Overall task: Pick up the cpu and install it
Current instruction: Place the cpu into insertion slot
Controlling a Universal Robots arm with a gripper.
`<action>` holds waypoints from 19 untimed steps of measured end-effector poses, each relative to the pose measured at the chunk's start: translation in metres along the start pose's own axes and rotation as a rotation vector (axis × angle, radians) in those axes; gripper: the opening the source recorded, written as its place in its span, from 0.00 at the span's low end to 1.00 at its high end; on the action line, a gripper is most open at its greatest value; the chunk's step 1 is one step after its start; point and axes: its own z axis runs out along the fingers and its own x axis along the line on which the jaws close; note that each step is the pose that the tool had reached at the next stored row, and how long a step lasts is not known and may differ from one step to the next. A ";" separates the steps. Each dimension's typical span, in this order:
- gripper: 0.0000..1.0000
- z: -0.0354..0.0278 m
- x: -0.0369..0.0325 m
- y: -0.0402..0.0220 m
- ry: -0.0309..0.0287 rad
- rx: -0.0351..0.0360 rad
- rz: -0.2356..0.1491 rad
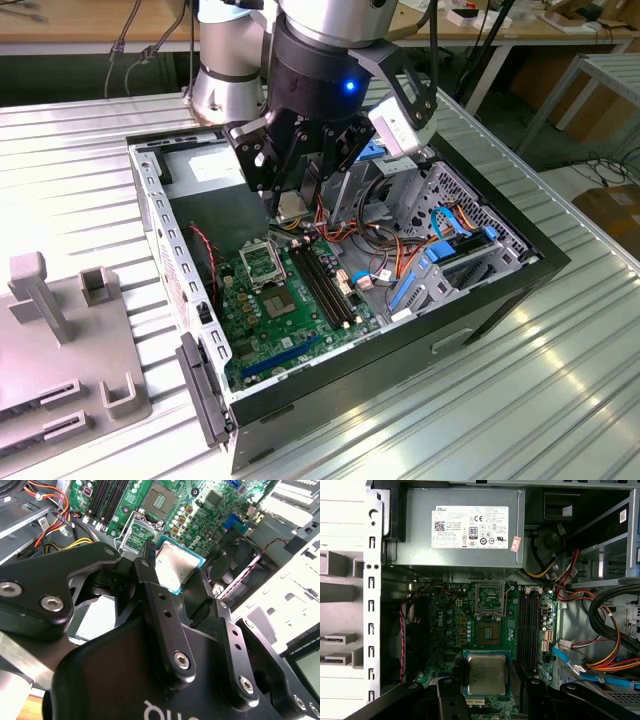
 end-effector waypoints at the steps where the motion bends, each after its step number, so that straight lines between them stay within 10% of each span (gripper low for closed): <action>1: 0.47 0.0000 0.0000 0.0000 0.0000 0.0001 0.000; 19: 0.47 0.0052 0.0001 -0.0039 0.0000 0.0001 0.000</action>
